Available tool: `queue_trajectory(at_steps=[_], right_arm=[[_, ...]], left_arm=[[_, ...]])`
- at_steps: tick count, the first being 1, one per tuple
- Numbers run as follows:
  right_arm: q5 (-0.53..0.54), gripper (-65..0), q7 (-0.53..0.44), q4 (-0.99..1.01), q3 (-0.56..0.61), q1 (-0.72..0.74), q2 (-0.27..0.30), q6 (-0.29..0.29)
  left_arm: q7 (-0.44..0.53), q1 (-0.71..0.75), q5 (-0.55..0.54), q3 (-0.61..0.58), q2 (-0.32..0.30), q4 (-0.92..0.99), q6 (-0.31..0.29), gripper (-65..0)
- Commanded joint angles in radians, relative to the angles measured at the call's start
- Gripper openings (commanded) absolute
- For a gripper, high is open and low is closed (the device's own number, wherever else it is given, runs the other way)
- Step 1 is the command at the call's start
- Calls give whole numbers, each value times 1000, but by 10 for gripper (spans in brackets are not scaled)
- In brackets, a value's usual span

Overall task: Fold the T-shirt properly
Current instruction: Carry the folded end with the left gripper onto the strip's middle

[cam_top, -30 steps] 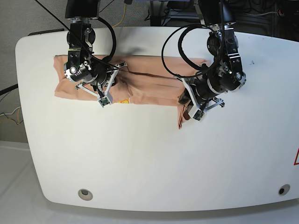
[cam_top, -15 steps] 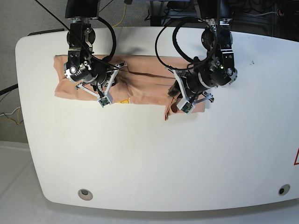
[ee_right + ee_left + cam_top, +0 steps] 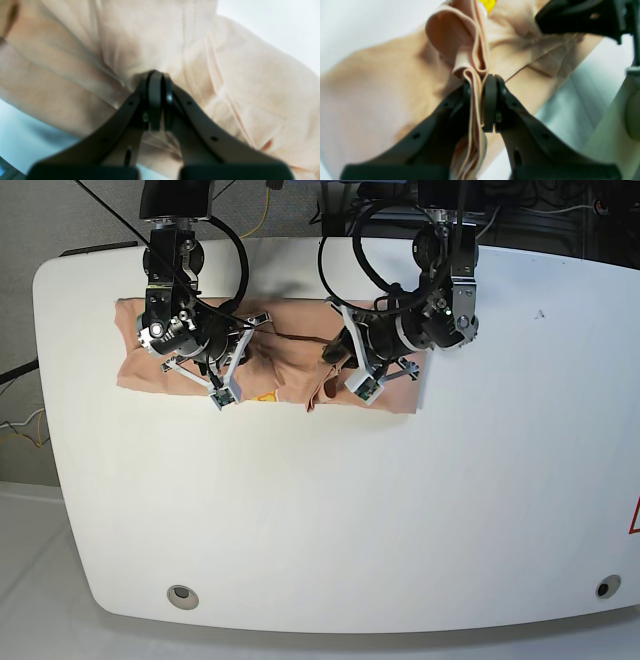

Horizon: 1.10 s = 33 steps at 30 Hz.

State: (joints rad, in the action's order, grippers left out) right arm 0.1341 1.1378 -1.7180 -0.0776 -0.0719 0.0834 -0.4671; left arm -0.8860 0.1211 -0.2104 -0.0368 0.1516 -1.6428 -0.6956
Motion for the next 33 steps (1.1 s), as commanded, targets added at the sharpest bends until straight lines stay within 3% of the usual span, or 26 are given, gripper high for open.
queue_trajectory(at_steps=[1, 16, 18, 24, 27, 33], right_arm=[[0, -650, 18, -4, 0, 1, 3, 3], [0, -650, 18, -4, 0, -1, 3, 3], [0, -650, 18, -4, 0, -1, 3, 3], [0, -650, 18, -4, 0, -1, 3, 3], [0, -650, 18, -4, 0, -1, 3, 1], [0, -650, 18, -4, 0, -1, 3, 1]], left_arm=[[58, -11, -19, -2, 5, 6, -3, -627], [130, -11, -17, -2, 5, 60, -3, -620], [130, -11, -17, -2, 5, 59, -3, -589], [132, -11, -19, -2, 5, 57, -3, -367], [133, -11, -22, -2, 5, 54, -3, -289], [133, -11, -24, -4, 5, 51, -3, -262]])
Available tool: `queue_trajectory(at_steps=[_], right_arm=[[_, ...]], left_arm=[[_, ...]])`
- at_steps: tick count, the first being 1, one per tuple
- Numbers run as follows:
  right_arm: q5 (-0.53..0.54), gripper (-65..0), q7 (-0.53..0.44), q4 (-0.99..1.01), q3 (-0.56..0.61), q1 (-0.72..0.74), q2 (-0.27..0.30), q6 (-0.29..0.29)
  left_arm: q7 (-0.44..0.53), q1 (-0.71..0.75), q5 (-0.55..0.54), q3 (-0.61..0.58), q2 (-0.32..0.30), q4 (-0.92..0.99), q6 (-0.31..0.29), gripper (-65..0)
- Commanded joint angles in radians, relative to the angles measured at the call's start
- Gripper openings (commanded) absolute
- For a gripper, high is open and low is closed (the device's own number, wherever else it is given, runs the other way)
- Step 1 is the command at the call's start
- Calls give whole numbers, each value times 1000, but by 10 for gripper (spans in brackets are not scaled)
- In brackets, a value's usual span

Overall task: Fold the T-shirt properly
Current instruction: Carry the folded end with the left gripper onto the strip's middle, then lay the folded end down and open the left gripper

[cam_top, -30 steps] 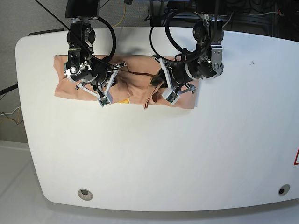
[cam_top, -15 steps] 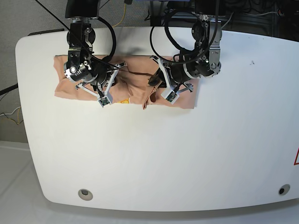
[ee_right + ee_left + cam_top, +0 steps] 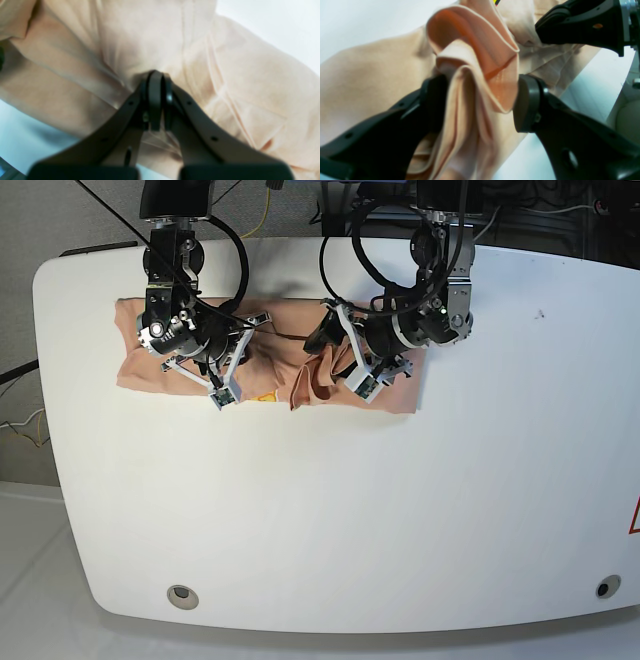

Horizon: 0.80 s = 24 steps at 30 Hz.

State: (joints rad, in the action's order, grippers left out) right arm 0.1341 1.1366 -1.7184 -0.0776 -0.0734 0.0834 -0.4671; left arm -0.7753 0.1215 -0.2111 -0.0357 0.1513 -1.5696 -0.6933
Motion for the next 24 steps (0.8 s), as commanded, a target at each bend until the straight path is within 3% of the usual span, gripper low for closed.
queue_trajectory(at_steps=[1, 24], right_arm=[[0, -650, 20, -4, 0, -1, 3, 1], [0, -650, 20, -2, 0, -1, 6, 0]], left_arm=[[23, -13, -23, -13, 6, -22, -5, -262], [-11, -36, -24, -142, -14, -234, -5, -262]])
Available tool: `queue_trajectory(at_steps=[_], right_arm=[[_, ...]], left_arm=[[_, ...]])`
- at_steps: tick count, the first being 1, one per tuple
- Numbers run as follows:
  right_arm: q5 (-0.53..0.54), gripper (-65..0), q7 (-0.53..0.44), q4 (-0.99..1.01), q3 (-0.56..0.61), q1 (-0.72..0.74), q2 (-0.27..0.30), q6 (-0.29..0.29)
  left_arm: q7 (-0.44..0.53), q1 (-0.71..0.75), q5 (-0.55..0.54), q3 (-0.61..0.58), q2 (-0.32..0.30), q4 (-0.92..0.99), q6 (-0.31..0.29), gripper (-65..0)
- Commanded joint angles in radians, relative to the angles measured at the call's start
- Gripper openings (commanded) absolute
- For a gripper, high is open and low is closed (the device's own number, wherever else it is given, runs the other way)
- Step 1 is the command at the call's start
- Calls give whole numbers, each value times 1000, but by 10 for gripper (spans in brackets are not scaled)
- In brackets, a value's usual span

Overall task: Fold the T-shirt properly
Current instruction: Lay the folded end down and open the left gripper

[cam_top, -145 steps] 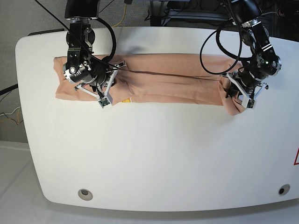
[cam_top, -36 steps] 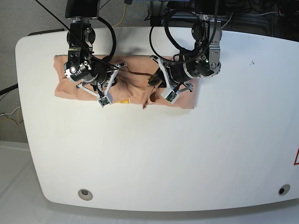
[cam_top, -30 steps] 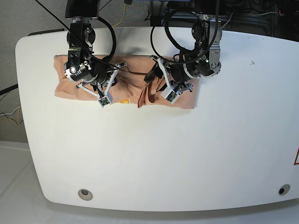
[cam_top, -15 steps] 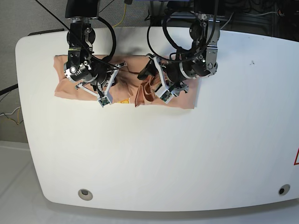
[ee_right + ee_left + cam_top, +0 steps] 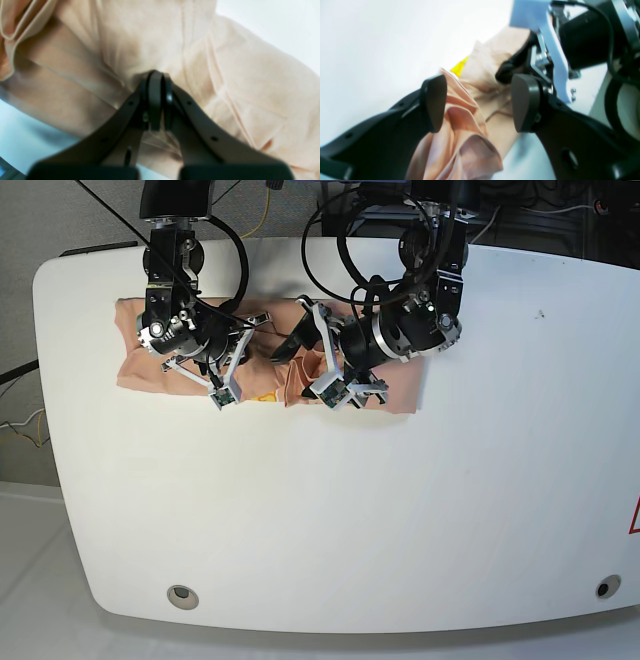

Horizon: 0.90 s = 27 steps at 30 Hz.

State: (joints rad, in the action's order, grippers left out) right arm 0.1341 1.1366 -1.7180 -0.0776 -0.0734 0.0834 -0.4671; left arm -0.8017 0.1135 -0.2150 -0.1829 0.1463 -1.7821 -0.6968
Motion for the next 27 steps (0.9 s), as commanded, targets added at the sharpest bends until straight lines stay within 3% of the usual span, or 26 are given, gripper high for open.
queue_trajectory(at_steps=[1, 14, 17, 23, 25, 27], right_arm=[[0, -650, 20, -3, 0, -1, 6, 0], [-1, -650, 20, 17, 0, 2, 9, 0], [-1, -650, 18, 37, 0, 5, 9, 0], [-1, -650, 16, 45, 2, 8, 5, 0], [-1, -650, 16, 45, 2, 8, 5, 0], [-1, -650, 16, 45, 2, 10, 5, 0]], left_arm=[[14, -30, -19, 7, -11, -22, -1, -262], [14, -30, -17, 132, -96, -22, -1, -270], [14, -30, -17, 135, -123, -20, -1, -343], [12, -19, -16, 136, -141, -19, -1, -627], [12, -8, -14, 136, -141, -19, -1, -650], [12, -1, -14, 136, -142, -19, -1, -625]])
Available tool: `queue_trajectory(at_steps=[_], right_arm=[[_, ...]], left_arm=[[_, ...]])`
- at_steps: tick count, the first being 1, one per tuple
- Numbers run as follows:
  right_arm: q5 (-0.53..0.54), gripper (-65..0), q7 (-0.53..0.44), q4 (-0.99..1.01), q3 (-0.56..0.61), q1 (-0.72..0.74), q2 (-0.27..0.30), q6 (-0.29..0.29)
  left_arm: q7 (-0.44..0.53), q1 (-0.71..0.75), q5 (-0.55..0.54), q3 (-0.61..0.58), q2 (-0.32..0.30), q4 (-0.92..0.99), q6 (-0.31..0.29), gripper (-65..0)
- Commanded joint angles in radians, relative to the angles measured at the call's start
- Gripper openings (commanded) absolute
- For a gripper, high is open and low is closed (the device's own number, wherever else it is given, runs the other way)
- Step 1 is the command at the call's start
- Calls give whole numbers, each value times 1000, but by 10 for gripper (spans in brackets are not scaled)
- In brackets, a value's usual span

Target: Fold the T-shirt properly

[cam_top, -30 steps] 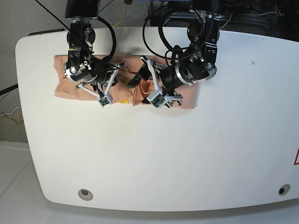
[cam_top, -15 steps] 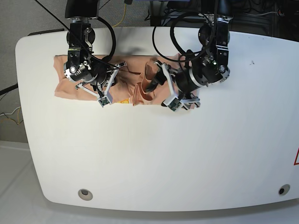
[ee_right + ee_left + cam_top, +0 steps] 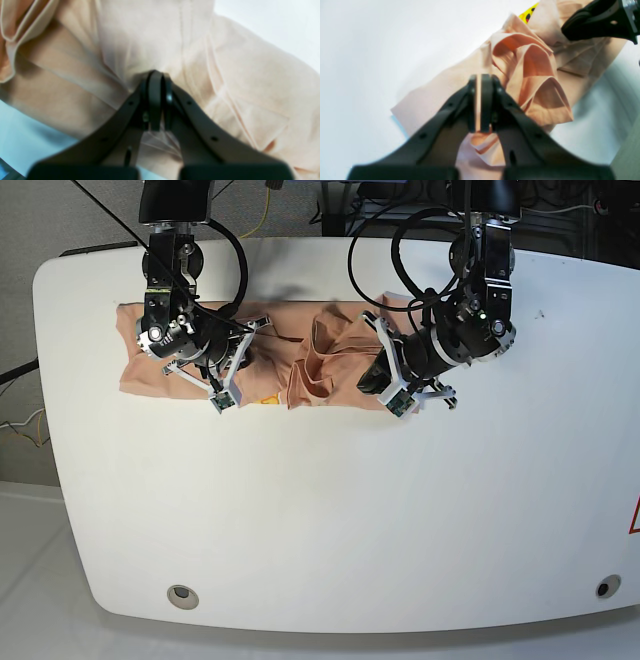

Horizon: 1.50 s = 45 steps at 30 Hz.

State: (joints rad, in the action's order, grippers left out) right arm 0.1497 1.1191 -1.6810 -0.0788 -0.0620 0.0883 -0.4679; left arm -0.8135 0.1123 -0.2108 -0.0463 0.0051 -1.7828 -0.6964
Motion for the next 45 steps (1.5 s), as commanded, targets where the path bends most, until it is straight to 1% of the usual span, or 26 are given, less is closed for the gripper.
queue_trajectory(at_steps=[1, 10, 14, 27, 31, 35, 40, 45], right_arm=[[-17, -650, 34, 8, 3, -2, 1, 1], [-17, -650, 34, 8, 3, -5, 5, 1], [-17, -650, 34, 8, 3, -5, 5, 1], [-17, -650, 34, 8, 3, -3, 5, 1], [-17, -650, 34, 8, 3, -3, 5, 1], [-17, -650, 34, 8, 3, -5, 5, 1], [-17, -650, 34, 8, 3, -5, 5, 1], [-17, -650, 34, 8, 3, -5, 5, 1]], left_arm=[[24, 7, -19, 0, -6, -18, -2, -619], [26, 37, -16, 0, -14, -18, -2, -618], [26, 43, 24, 0, -21, -19, -2, -618], [26, 63, 115, 10, -20, -19, -2, -618], [26, 63, 124, 41, -20, -19, -2, -618], [26, 63, 121, 47, -20, -19, -2, -618], [26, 62, 119, 43, -12, -19, -2, -618], [26, 57, 119, 10, 25, -16, -2, -618]])
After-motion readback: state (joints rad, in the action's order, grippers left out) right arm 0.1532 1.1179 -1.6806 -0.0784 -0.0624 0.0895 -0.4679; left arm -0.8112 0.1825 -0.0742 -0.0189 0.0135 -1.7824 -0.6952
